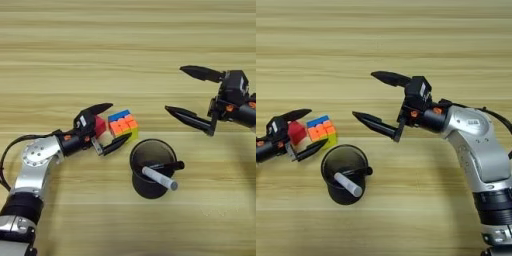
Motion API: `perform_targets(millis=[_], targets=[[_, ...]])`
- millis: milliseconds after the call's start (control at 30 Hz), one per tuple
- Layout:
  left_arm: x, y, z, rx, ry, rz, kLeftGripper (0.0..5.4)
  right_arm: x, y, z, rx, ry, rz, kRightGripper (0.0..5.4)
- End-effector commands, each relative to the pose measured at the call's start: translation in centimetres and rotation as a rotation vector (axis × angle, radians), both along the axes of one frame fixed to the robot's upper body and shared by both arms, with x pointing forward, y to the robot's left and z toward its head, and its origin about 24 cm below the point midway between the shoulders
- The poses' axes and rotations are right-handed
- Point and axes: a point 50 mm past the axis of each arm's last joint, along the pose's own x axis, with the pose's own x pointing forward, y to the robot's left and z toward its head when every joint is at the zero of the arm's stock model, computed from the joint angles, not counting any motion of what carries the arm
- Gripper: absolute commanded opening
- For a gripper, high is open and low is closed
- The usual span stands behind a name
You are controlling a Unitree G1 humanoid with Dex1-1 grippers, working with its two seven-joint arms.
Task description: Move the objects on the table
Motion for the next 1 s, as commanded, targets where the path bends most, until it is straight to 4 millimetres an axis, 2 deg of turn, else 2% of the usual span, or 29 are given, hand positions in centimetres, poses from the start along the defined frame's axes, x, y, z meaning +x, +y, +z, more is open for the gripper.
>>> perform_targets(millis=[33,200,300,633,700,733,800,967,1000], targets=[[0.3,-0.3,0.4,0.006,-0.021,-0.019,5.4,-0.1,0.3,0.4,-0.008,-0.031,0.012,5.37],[0.3,-0.4,0.3,0.001,-0.014,-0.031,5.4,-0.2,0.4,0.4,-0.011,-0.034,0.015,5.37],[0.3,-0.4,0.2,0.003,-0.006,-0.038,4.86,-0.2,0.4,0.4,-0.012,-0.035,0.017,5.4],[0.5,-0.2,-1.1,0.117,0.081,-0.053,3.87,-0.3,0.4,0.4,-0.018,-0.038,0.013,5.4],[0.6,-0.1,-1.4,0.139,0.098,-0.053,3.53,-0.3,0.4,0.4,-0.019,-0.04,0.012,5.4],[0.7,0.0,-1.5,0.151,0.104,-0.049,3.8,-0.3,0.4,0.5,-0.019,-0.041,0.013,5.4],[0.8,0.0,-1.7,0.167,0.115,-0.048,3.92,-0.4,0.4,0.5,-0.017,-0.043,0.013,5.4],[1.0,0.1,-1.7,0.179,0.112,-0.052,4.67,-0.4,0.6,0.7,-0.014,-0.049,0.011,5.4],[1.1,0.1,-1.6,0.177,0.108,-0.05,4.42,-0.4,0.6,0.7,-0.013,-0.05,0.01,5.4]])
